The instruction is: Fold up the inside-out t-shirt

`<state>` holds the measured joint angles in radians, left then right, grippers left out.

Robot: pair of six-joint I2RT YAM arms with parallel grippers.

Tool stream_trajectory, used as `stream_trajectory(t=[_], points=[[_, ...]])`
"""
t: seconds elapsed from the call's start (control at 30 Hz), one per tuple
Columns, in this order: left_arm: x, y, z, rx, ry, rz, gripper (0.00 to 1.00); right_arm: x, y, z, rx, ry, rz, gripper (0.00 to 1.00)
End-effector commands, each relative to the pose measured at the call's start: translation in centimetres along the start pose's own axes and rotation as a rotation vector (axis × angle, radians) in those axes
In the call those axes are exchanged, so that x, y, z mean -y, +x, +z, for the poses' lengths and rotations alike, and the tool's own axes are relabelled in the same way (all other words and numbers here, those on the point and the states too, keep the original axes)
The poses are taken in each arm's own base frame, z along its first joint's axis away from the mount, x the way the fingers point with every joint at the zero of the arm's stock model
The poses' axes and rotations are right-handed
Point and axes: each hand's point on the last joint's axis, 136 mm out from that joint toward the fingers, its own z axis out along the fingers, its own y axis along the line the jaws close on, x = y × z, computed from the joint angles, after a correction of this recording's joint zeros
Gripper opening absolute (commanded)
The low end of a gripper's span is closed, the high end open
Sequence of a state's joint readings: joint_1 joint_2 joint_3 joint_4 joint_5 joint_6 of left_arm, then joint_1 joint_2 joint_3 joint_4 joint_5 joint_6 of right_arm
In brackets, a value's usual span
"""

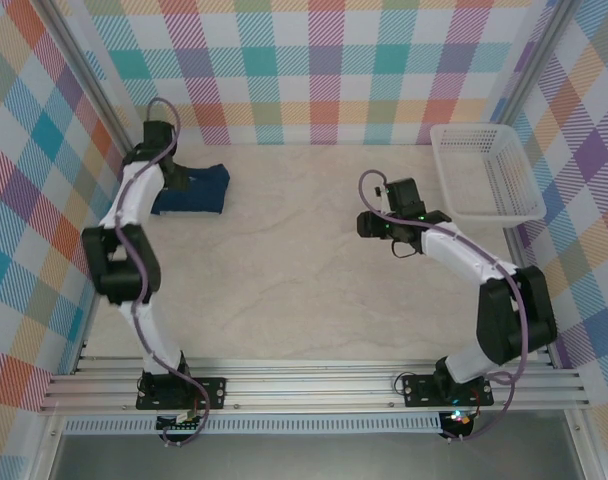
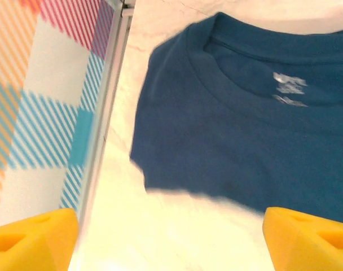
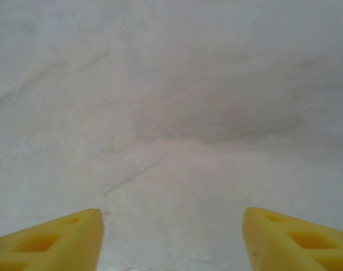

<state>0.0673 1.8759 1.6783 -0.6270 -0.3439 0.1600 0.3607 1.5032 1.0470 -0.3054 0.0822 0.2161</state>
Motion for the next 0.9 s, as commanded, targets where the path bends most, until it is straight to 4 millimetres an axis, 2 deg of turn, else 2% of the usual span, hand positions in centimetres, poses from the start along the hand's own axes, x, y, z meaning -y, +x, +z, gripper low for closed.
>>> stream_trajectory(t=[0.0, 0.07, 0.13, 0.17, 0.3, 0.43, 0.57, 0.7, 0.8, 0.87], points=[[2.2, -2.0, -6.0, 0.264, 0.209, -0.264, 0.89, 3.4, -1.6, -2.6, 0.105, 0.204, -0.056, 0.77], [2.3, -0.4, -8.5, 0.363, 0.281, -0.342, 0.94, 4.7, -1.4, -3.3, 0.139, 0.275, -0.040, 0.89], [2.4, 1.8, -9.8, 0.410, 0.318, -0.402, 1.00, 5.9, -1.1, -4.0, 0.169, 0.332, -0.030, 1.00], [2.5, 3.1, -10.2, 0.429, 0.334, -0.425, 1.00, 6.5, -1.1, -4.5, 0.188, 0.360, -0.030, 1.00], [1.6, 7.9, -9.5, 0.432, 0.275, -0.516, 1.00, 8.8, -0.8, -5.7, 0.247, 0.451, -0.023, 1.00], [0.4, 10.9, -7.8, 0.416, 0.166, -0.519, 1.00, 10.4, -0.4, -5.3, 0.359, 0.462, -0.056, 1.00], [2.4, 12.1, -5.1, 0.422, 0.184, -0.375, 1.00, 11.2, 0.0, -3.9, 0.446, 0.427, -0.106, 1.00], [4.1, 11.9, -3.3, 0.453, 0.251, -0.342, 1.00, 12.2, 0.4, -1.8, 0.440, 0.400, -0.117, 1.00], [5.1, 10.9, -3.6, 0.481, 0.318, -0.350, 1.00, 12.7, 1.2, -0.2, 0.454, 0.350, -0.093, 1.00], [5.6, 10.1, -4.5, 0.559, 0.352, -0.340, 1.00, 13.0, 1.4, 0.4, 0.500, 0.330, -0.083, 1.00]])
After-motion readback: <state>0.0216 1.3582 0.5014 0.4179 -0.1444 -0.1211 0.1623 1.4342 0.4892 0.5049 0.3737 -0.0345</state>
